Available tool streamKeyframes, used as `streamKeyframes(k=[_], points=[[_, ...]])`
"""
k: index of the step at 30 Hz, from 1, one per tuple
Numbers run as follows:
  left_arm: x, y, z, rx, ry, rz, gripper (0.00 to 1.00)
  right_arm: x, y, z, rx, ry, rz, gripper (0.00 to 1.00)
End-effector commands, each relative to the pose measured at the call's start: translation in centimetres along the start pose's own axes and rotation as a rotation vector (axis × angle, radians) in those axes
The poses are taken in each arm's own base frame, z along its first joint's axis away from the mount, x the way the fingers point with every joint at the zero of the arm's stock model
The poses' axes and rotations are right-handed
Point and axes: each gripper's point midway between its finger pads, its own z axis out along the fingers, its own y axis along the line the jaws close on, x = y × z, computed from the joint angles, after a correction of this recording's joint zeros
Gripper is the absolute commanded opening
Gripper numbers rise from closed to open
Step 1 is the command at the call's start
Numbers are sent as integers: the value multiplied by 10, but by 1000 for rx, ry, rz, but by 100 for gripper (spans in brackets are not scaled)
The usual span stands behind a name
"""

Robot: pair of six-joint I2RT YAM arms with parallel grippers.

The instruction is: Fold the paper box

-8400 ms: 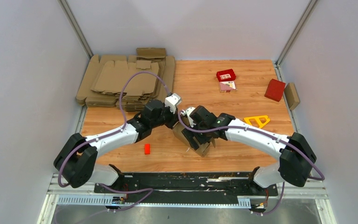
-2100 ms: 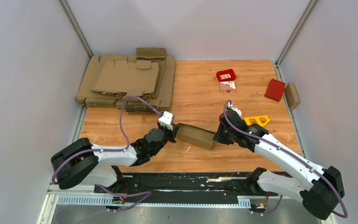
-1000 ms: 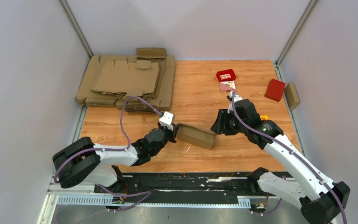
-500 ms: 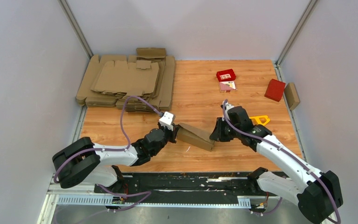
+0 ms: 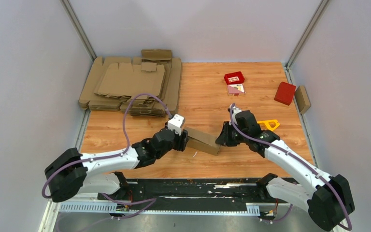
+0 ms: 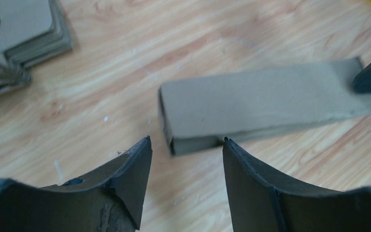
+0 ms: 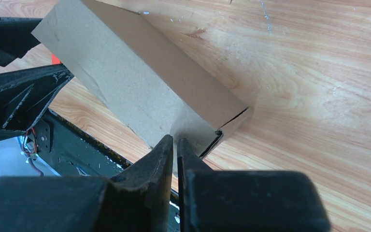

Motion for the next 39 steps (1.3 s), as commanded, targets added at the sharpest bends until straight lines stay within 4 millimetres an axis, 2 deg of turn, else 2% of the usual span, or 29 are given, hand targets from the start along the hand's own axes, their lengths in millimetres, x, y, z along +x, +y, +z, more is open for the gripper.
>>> streamKeyframes(k=[1, 7, 13, 16, 19, 21, 26, 28, 31, 34, 39], points=[[25, 19, -29, -72, 162, 12, 64, 19, -18, 4, 65, 62, -3, 10], [-11, 22, -38, -51, 138, -44, 66, 19, -17, 2, 59, 60, -6, 10], [-43, 23, -28, -9, 97, -86, 67, 17, -15, 0, 57, 54, -9, 10], [-52, 25, -18, 7, 90, -115, 65, 17, -16, 0, 59, 54, -9, 11], [-45, 29, -7, 6, 125, -134, 43, 16, -15, 0, 56, 55, -10, 11], [-33, 31, -1, 0, 159, -134, 36, 17, -15, 0, 59, 57, -8, 11], [-6, 33, 2, 7, 187, -147, 41, 18, -17, 1, 64, 61, -7, 11], [3, 40, 0, -24, 197, -141, 41, 19, -17, 1, 65, 62, -7, 11], [5, 53, -6, -85, 198, -128, 39, 18, -17, 0, 64, 59, -8, 11], [-13, 54, -14, -87, 161, -117, 32, 17, -16, -1, 62, 58, -8, 11], [-53, 41, -25, -30, 90, -102, 1, 16, -15, -2, 59, 55, -8, 11]])
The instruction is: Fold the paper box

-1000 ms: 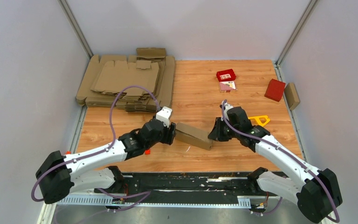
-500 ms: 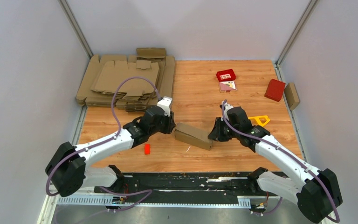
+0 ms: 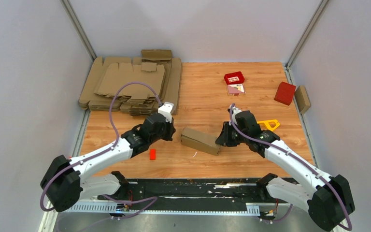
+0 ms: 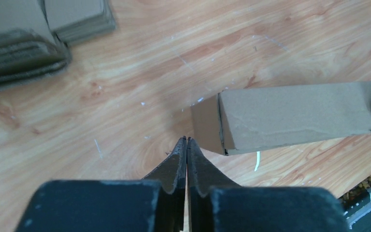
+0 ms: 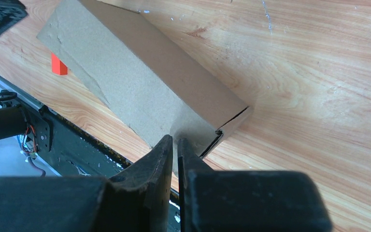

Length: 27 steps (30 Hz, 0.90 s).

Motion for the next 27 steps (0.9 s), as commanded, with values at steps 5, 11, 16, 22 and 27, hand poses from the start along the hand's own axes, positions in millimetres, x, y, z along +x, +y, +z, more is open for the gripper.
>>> streamKeyframes(k=[5, 11, 16, 22, 27], points=[[-58, -32, -24, 143, -151, -3, 0, 15, -13, -2, 54, 52, -9, 11], [-36, -44, -4, 204, -66, -5, 0, 16, -13, -1, 54, 58, -7, 11], [-14, -46, 8, 231, -12, 0, 0, 17, -15, -2, 62, 60, -10, 11], [21, -18, 15, 123, 89, 63, 0, 16, -15, -3, 62, 58, -10, 11], [46, 4, 18, 31, 164, 101, 0, 9, -10, -6, 55, 44, -16, 11]])
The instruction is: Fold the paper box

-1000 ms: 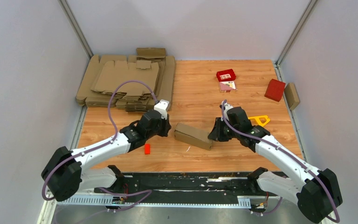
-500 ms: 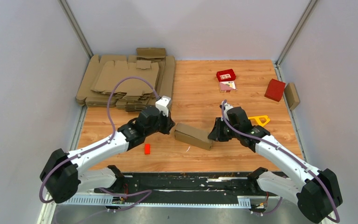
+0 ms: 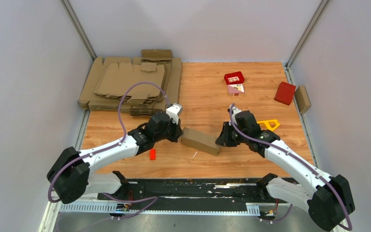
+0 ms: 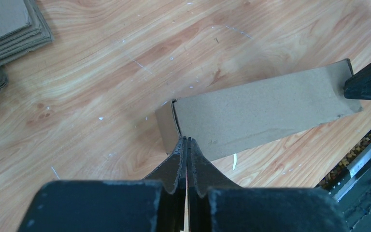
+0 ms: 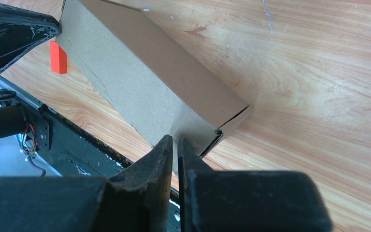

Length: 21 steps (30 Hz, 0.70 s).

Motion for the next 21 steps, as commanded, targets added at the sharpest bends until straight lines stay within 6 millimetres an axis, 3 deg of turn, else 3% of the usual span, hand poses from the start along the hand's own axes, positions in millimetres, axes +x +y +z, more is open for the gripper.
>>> streamKeyframes(k=[1, 9, 12, 21], points=[[44, 30, 2, -111, 140, 51, 0, 6, -9, -7, 52, 36, -20, 12], [35, 25, 5, -95, 120, 55, 0, -23, 20, -38, -10, -37, -63, 18], [34, 24, 5, -94, 120, 56, 0, -25, 23, -45, -20, -66, -63, 18], [33, 21, 4, -76, 111, 52, 0, 9, -3, -11, 27, 60, -37, 18]])
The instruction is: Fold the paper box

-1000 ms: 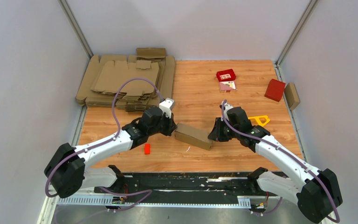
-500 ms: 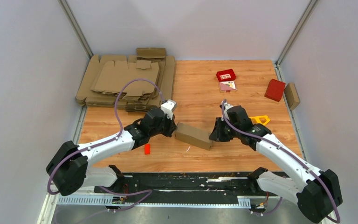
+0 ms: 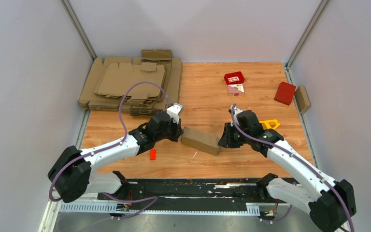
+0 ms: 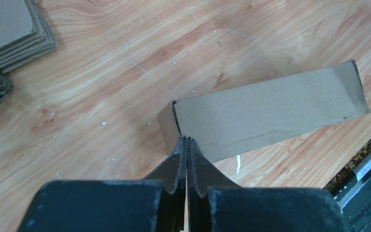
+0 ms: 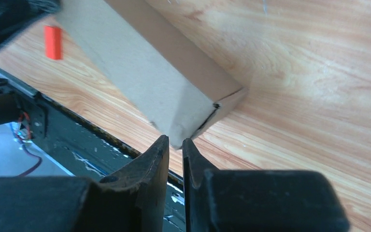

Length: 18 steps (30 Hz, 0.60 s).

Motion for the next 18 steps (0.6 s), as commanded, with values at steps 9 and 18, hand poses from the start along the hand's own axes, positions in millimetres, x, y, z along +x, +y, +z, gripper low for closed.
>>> streamKeyframes(k=[9, 18], points=[[14, 11, -14, -39, 45, 36, 3, -25, 13, -15, -25, 4, -210, 75], [-25, 3, -49, -13, -128, 6, 31, -40, 55, -6, -61, 45, -566, 100]])
